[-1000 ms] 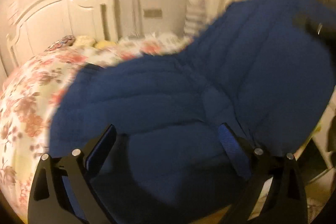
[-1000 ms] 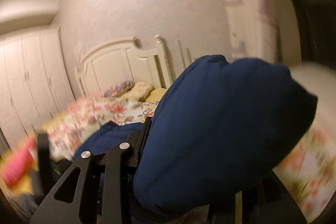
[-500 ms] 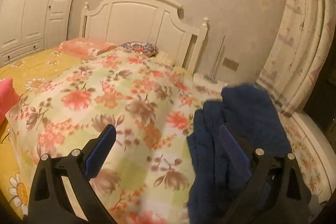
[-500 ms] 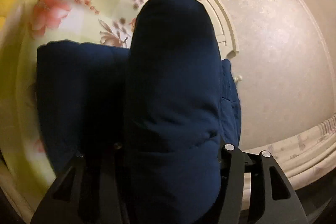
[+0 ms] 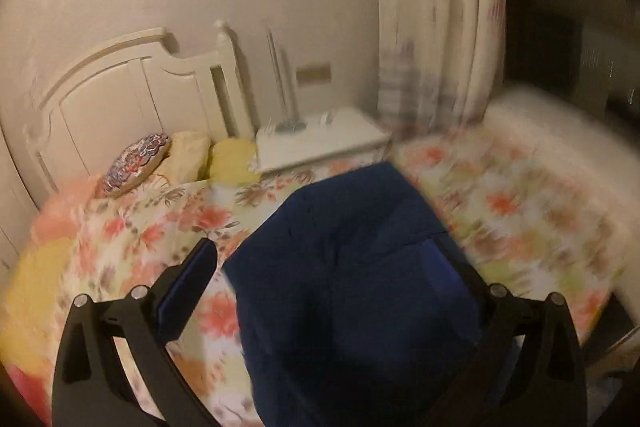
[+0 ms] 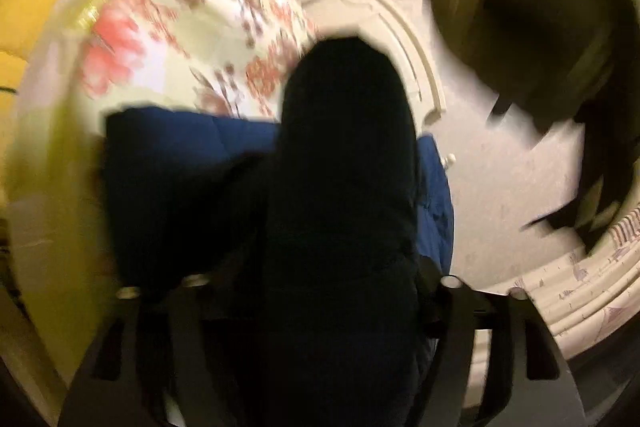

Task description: Fold large clothes

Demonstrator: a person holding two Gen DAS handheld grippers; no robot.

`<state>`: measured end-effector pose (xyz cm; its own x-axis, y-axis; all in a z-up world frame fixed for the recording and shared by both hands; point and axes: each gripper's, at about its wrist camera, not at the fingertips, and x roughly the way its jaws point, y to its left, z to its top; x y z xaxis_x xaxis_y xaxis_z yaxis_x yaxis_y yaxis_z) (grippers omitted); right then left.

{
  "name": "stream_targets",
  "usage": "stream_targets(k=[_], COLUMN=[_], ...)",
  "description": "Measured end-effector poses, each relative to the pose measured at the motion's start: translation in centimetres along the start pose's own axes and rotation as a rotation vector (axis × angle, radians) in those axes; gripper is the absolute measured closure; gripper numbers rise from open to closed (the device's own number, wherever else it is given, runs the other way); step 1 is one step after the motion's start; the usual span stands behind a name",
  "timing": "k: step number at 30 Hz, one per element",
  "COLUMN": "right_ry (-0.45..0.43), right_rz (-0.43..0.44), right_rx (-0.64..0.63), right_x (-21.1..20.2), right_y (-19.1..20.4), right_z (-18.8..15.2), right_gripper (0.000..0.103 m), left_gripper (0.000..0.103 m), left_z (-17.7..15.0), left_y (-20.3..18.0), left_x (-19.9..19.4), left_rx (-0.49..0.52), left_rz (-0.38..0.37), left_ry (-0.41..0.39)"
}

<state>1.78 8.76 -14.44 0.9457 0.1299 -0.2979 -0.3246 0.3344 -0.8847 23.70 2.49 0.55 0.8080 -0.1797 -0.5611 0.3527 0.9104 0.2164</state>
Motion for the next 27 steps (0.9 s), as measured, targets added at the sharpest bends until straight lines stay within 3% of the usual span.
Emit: stream_targets(k=[1,4,7,10,12,15,18,20,21,23,27], right_ry=[-0.043,-0.13,-0.182,-0.226,-0.251,-0.217,-0.141,-0.049,-0.005,-0.019,-0.01], right_rz=[0.03,0.136,0.261,0.411,0.478,0.512,0.553,0.618,0.597,0.502,0.56], right_rx=[0.004,0.047,0.228,0.497,0.676,0.831,0.792,0.687,0.597,0.537,0.579], right_x=[-1.2,-4.2,-5.9,-6.2,-5.3,-2.4,0.3,2.4,2.8,2.7,3.2], right_y=[-0.2,-1.2,-4.7,-10.0,-13.9,-17.8,-17.6,-14.7,-11.9,-9.1,-9.8], right_z=[-0.3,-1.3,-2.9,-5.3,-8.1,-9.1,-8.3,-6.3,-5.8,-5.7,-6.7], right_gripper=[0.012,0.011,0.011,0.021,0.026,0.034,0.035,0.034,0.033,0.033,0.033], left_gripper=[0.002,0.002,0.002,0.002,0.002,0.002,0.002,0.002,0.002,0.002,0.003], left_z=[0.3,0.2,-3.3,-6.3,-7.9,-8.9,-9.1,-9.3,-9.2,-9.0,-7.4], left_y=[-0.1,1.2,4.5,6.5,6.7,6.0,6.4,6.7,6.5,6.1,5.3], left_x=[1.5,7.2,12.5,12.9,11.5,9.6,8.9,8.9,8.7,8.1,5.2], left_rx=[0.019,0.01,-0.14,-0.283,-0.333,-0.336,-0.356,-0.357,-0.343,-0.296,-0.234], left_rz=[0.041,0.125,0.067,-0.022,-0.015,0.038,0.026,0.01,0.014,0.05,0.116], left_ry=[0.025,0.132,0.27,0.254,0.224,0.178,0.172,0.178,0.172,0.154,0.073])
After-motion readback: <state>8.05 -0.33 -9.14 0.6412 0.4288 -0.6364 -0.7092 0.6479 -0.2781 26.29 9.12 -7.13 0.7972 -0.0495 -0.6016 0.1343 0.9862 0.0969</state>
